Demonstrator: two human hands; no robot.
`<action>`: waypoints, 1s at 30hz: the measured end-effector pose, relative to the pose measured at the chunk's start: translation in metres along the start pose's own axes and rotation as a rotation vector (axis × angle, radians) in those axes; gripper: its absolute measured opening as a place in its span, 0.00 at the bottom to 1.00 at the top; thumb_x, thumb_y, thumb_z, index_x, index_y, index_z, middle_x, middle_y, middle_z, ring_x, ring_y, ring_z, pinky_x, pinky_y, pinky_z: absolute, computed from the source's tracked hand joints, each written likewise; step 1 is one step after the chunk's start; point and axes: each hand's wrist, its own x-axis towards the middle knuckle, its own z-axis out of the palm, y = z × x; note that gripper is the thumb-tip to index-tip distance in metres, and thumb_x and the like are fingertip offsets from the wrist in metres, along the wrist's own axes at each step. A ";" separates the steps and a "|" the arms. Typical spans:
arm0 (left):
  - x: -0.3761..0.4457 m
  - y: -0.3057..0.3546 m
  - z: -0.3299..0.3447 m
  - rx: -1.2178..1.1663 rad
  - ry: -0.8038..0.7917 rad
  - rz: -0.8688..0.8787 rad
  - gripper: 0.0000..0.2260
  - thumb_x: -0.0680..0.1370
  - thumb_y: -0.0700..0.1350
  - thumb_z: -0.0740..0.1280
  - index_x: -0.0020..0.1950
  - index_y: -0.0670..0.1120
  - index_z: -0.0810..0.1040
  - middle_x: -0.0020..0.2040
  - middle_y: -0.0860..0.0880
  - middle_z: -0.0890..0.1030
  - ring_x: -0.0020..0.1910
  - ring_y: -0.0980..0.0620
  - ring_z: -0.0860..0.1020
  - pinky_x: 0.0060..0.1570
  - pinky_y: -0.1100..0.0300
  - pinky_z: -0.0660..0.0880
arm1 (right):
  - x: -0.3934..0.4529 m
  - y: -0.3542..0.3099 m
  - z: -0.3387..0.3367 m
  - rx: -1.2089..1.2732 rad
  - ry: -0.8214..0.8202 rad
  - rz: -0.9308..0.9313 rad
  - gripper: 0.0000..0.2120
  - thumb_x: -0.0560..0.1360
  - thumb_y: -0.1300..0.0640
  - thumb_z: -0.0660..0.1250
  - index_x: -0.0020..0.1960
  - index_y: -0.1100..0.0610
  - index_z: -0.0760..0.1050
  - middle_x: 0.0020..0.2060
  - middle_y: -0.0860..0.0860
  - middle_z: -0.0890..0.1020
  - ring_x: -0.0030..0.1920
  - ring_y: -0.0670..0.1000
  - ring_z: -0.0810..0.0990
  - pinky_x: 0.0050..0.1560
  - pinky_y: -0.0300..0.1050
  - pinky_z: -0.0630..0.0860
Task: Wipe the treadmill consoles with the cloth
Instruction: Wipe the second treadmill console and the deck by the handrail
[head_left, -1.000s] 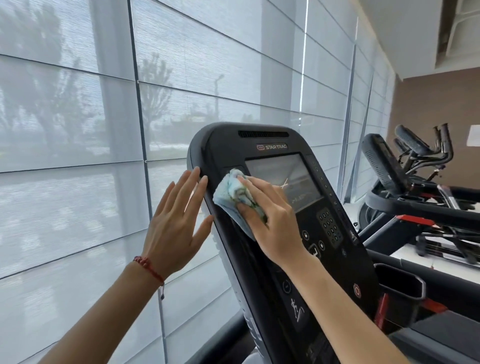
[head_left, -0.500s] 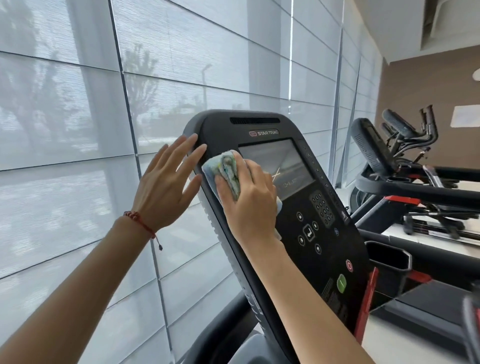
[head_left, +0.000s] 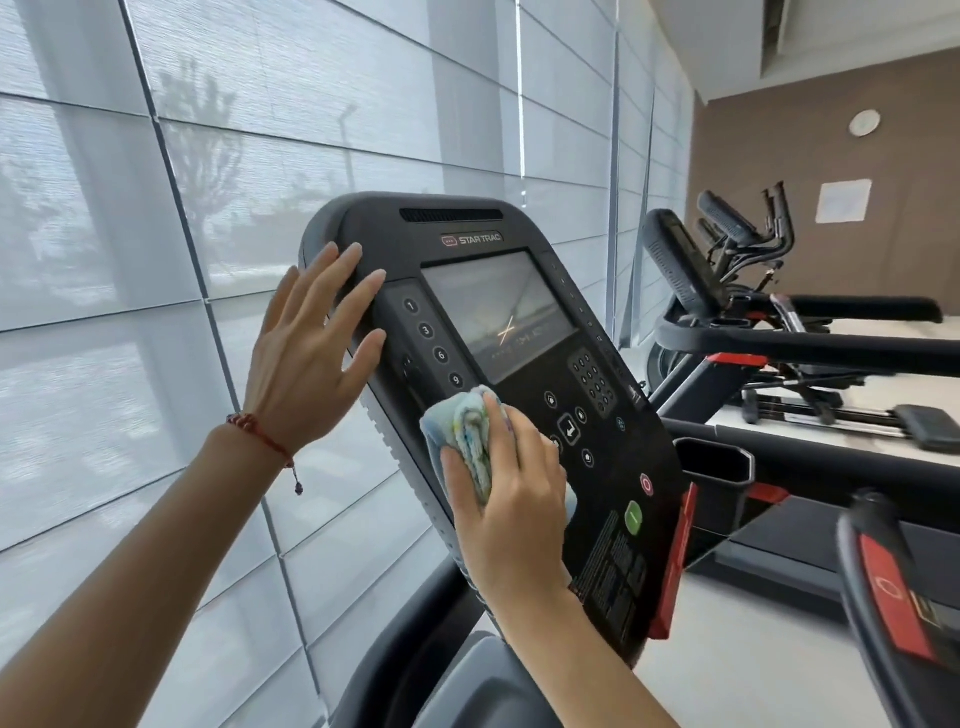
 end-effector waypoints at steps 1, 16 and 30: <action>0.001 0.003 0.001 0.008 -0.003 0.026 0.20 0.80 0.48 0.56 0.68 0.39 0.71 0.71 0.40 0.66 0.72 0.43 0.60 0.70 0.47 0.56 | 0.009 -0.007 0.002 0.012 -0.003 0.030 0.26 0.76 0.41 0.53 0.67 0.55 0.68 0.59 0.53 0.77 0.57 0.53 0.76 0.57 0.49 0.73; 0.007 0.022 0.018 0.032 0.039 0.088 0.17 0.81 0.47 0.55 0.57 0.39 0.80 0.63 0.41 0.75 0.70 0.42 0.63 0.70 0.40 0.51 | -0.034 0.037 -0.014 0.108 -0.038 0.053 0.23 0.79 0.42 0.51 0.68 0.53 0.67 0.61 0.50 0.75 0.59 0.47 0.71 0.61 0.38 0.66; -0.006 0.037 0.025 0.035 0.018 0.082 0.18 0.78 0.45 0.56 0.57 0.37 0.79 0.60 0.39 0.76 0.69 0.39 0.63 0.69 0.36 0.48 | 0.074 0.143 0.025 0.175 -0.189 0.351 0.20 0.78 0.49 0.59 0.67 0.57 0.69 0.64 0.54 0.73 0.63 0.56 0.68 0.64 0.46 0.61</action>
